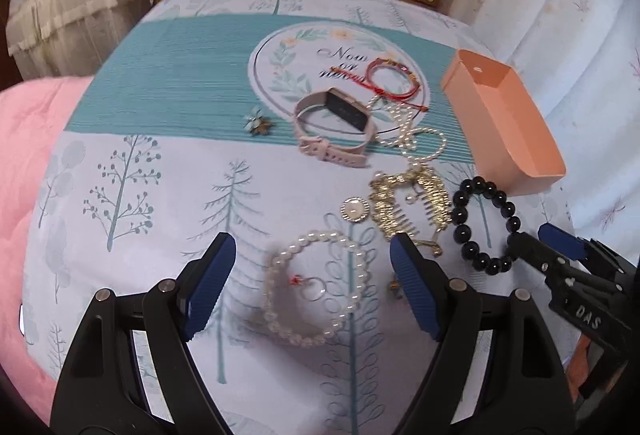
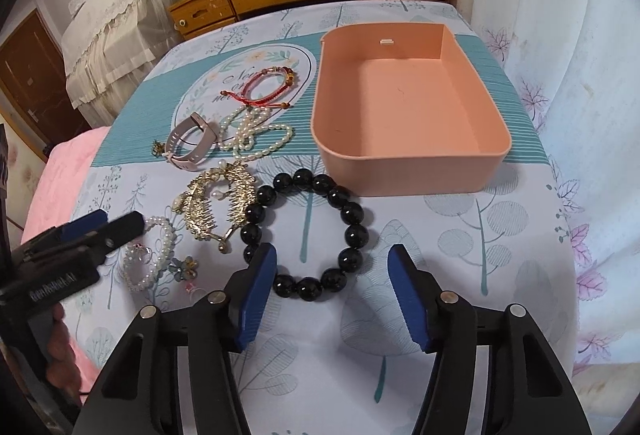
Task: Organize jewelry
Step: 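Move the left tool toward the pearl bracelet and the right toward the black bead bracelet, then close the left tool on the white pearl bracelet while the right closes on the black bead bracelet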
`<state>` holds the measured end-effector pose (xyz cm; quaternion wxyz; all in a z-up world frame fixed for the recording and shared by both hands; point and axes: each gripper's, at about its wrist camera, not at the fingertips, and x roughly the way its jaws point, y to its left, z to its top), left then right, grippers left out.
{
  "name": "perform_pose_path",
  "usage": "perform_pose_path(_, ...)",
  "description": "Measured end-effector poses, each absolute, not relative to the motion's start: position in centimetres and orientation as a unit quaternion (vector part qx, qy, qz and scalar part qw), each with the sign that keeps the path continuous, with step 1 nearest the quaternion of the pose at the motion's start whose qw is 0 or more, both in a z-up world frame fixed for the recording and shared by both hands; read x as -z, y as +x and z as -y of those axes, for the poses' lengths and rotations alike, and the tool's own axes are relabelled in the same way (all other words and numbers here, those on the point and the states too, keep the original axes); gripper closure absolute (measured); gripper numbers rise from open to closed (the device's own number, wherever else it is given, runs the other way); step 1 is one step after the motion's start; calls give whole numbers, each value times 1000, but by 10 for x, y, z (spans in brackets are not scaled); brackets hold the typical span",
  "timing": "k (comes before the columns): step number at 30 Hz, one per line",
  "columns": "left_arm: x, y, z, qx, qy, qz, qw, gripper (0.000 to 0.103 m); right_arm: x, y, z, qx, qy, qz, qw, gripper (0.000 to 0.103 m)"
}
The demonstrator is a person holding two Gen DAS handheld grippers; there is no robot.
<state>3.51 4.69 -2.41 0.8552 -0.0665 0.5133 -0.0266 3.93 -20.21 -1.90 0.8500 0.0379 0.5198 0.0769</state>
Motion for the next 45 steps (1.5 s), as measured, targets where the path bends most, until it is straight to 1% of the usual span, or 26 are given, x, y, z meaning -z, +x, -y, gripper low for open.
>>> perform_pose_path(5, 30, 42, -72, 15, -74, -535, 842, 25, 24, 60, 207, -75, 25, -536, 840, 49)
perform_pose_path(7, 33, 45, -79, 7, -67, -542, 838, 25, 28, 69, 205, -75, 14, -547, 834, 55)
perform_pose_path(10, 36, 49, -87, 12, -58, -552, 832, 25, 39, 84, 199, -83, -1, -570, 818, 62)
perform_pose_path(17, 38, 53, -97, 37, -40, -577, 815, 25, 54, 103, 174, -80, -68, -577, 810, 64)
perform_pose_path(18, 37, 52, -95, 44, -29, -579, 814, 25, 55, 105, 169, -82, -79, -576, 809, 66)
perform_pose_path(19, 37, 51, -92, 53, -18, -581, 812, 25, 55, 107, 167, -86, -84, -576, 808, 70)
perform_pose_path(20, 38, 49, -90, 60, -10, -584, 809, 25, 56, 109, 165, -91, -89, -578, 806, 70)
perform_pose_path(21, 39, 48, -88, 67, -2, -588, 806, 25, 56, 110, 164, -94, -89, -579, 805, 75)
perform_pose_path(22, 41, 47, -85, 76, 7, -592, 802, 26, 56, 112, 162, -100, -91, -581, 803, 83)
perform_pose_path(24, 44, 45, -80, 83, 23, -598, 797, 35, 55, 114, 160, -102, -97, -581, 801, 86)
perform_pose_path(25, 48, 44, -78, 85, 34, -603, 793, 44, 55, 114, 159, -103, -97, -582, 801, 88)
perform_pose_path(26, 50, 45, -77, 86, 39, -606, 790, 50, 55, 113, 159, -105, -97, -581, 801, 88)
perform_pose_path(33, 58, 63, -66, 98, 63, -620, 776, 54, 53, 103, 162, -128, -71, -588, 796, 88)
perform_pose_path(35, 58, 69, -60, 105, 77, -623, 771, 59, 52, 103, 165, -130, -63, -593, 792, 88)
perform_pose_path(39, 59, 79, -46, 124, 110, -633, 756, 61, 49, 99, 172, -131, -53, -597, 790, 88)
perform_pose_path(45, 62, 95, -31, 146, 129, -664, 722, 61, 48, 97, 180, -140, -21, -610, 780, 88)
